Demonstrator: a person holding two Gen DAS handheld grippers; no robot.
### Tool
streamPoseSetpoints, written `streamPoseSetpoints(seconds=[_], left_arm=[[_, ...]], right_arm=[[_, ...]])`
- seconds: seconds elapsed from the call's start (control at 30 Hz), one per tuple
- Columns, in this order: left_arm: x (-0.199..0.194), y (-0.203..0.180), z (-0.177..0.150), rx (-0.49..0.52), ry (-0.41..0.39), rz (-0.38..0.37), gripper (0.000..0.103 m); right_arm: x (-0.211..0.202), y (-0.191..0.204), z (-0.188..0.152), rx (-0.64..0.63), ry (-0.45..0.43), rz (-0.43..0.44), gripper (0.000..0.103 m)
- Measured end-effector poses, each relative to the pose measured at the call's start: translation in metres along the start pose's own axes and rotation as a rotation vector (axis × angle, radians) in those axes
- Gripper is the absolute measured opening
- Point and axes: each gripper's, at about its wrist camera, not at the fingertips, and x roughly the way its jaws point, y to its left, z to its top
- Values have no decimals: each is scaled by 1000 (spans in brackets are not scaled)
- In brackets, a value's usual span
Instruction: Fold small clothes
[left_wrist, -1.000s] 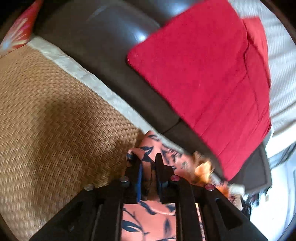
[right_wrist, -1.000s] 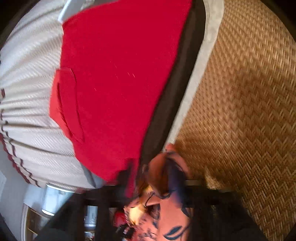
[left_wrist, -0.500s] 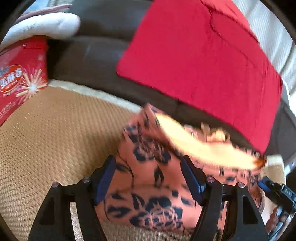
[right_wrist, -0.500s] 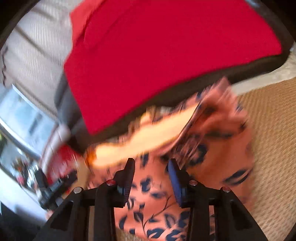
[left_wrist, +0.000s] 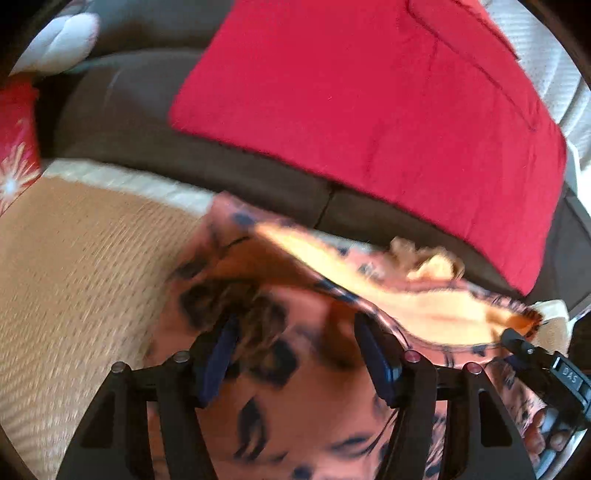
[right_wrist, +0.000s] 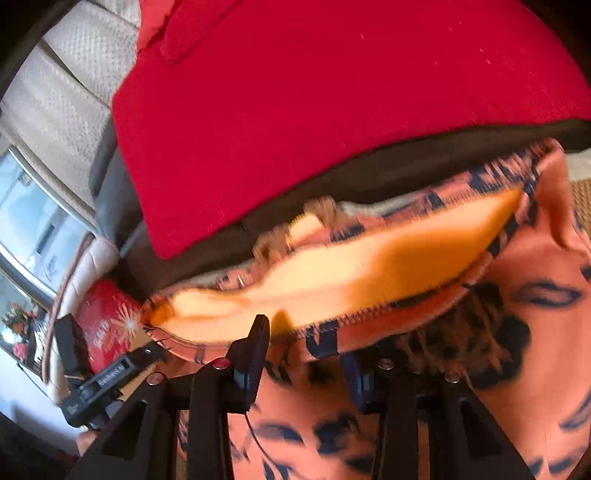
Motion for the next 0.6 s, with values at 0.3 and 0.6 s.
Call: streamPoseSetpoints(seconds=[0.3,0.6], left_arm=[[4,4,41,-36,-146,-86,66],[9,-29,31,83,-78,9,68]], right_arm=[[-6,-15,33,109,-219,150,54],[-11,3,24,44,-119,51,53]])
